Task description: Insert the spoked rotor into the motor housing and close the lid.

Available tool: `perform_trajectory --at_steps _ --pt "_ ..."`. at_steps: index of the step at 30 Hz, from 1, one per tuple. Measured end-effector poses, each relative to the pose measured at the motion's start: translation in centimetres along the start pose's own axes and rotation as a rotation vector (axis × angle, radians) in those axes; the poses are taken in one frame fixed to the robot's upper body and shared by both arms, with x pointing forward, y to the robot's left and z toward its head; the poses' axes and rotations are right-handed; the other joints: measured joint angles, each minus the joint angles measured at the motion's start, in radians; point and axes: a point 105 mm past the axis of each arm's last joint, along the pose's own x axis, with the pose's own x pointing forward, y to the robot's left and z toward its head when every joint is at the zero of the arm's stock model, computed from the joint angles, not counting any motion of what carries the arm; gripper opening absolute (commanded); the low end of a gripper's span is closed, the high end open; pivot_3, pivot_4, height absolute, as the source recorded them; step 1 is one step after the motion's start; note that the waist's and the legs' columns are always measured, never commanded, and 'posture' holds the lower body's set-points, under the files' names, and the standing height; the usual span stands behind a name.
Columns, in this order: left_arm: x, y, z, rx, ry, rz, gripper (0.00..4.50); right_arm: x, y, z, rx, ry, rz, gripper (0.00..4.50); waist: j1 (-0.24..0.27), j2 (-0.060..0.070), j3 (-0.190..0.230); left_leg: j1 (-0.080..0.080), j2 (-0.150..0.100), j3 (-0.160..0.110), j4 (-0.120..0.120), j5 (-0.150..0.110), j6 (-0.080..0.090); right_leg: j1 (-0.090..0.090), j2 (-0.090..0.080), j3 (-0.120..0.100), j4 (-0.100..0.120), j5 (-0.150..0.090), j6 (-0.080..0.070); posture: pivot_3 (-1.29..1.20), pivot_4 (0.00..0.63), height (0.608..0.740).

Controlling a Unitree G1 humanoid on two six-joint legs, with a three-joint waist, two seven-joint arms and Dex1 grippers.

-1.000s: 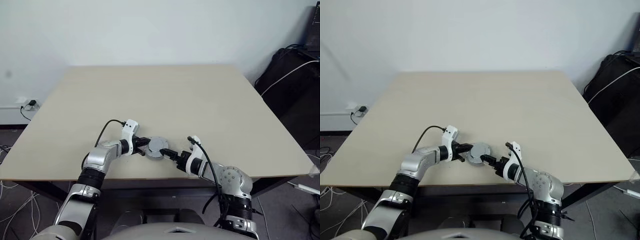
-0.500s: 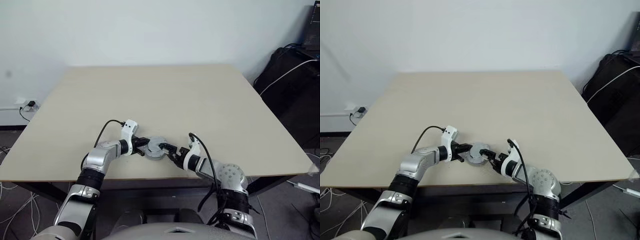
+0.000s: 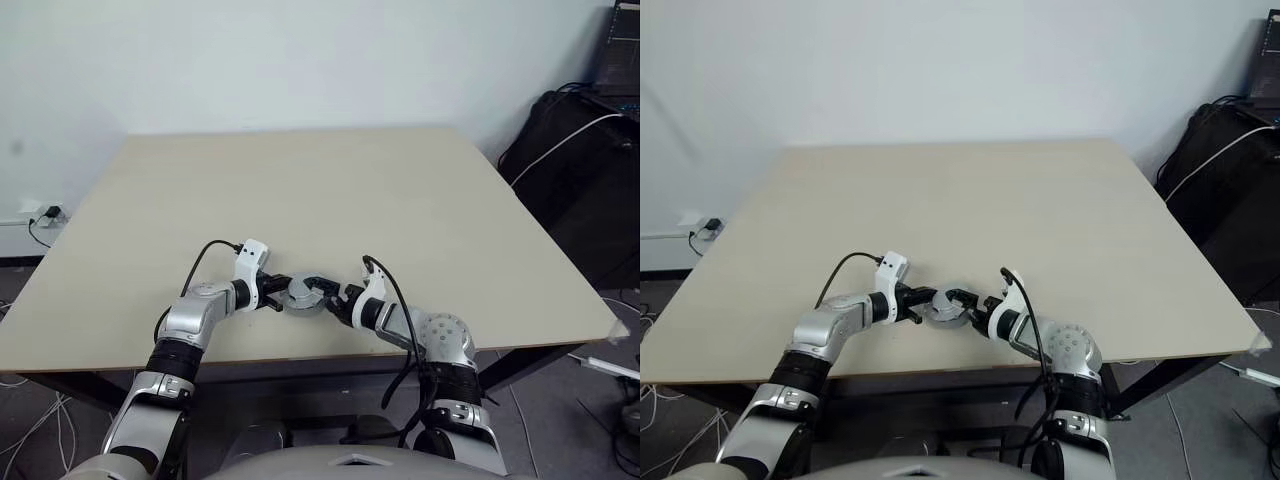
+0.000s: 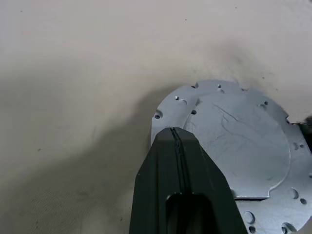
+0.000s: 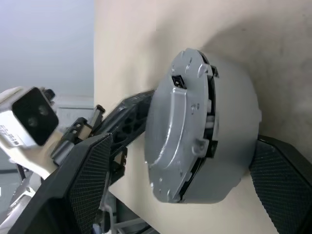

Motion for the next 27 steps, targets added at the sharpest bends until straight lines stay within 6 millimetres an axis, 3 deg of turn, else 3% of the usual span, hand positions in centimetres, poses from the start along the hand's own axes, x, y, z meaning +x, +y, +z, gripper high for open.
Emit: perform_trajectory --at_steps 8,11,17,27 --pt "-0.06 -0.02 0.01 0.003 -0.002 0.002 0.00 0.21 -0.10 -0.38 0.028 0.016 0.015 4.47 0.000 0.000 0.000 0.000 0.000 0.000 0.000 0.000 0.000 0.000 0.000 0.000 0.000 0.000 0.000 0.00 0.000 0.740" --pt "-0.13 0.06 0.01 0.012 0.000 0.011 0.00 0.17 -0.09 -0.27 0.032 0.009 0.019 3.87 0.000 0.000 0.000 0.000 0.000 0.000 0.000 0.000 0.000 0.000 0.000 0.000 0.000 0.000 0.000 0.00 0.000 0.740" --pt "-0.40 0.39 -0.22 0.008 0.004 0.025 0.00 -0.01 -0.01 -0.12 0.048 -0.001 0.035 2.10 0.000 0.001 0.000 0.000 0.000 0.000 -0.001 0.000 0.000 -0.001 0.000 0.000 0.000 0.000 0.000 0.00 0.000 0.740" --pt "-0.44 0.35 -0.30 0.001 -0.001 0.026 0.00 -0.06 -0.02 -0.16 0.056 0.000 0.034 2.08 0.000 0.001 0.000 0.000 0.000 0.000 0.000 0.000 0.000 -0.001 0.000 0.000 0.000 0.000 0.000 0.00 0.000 0.740"
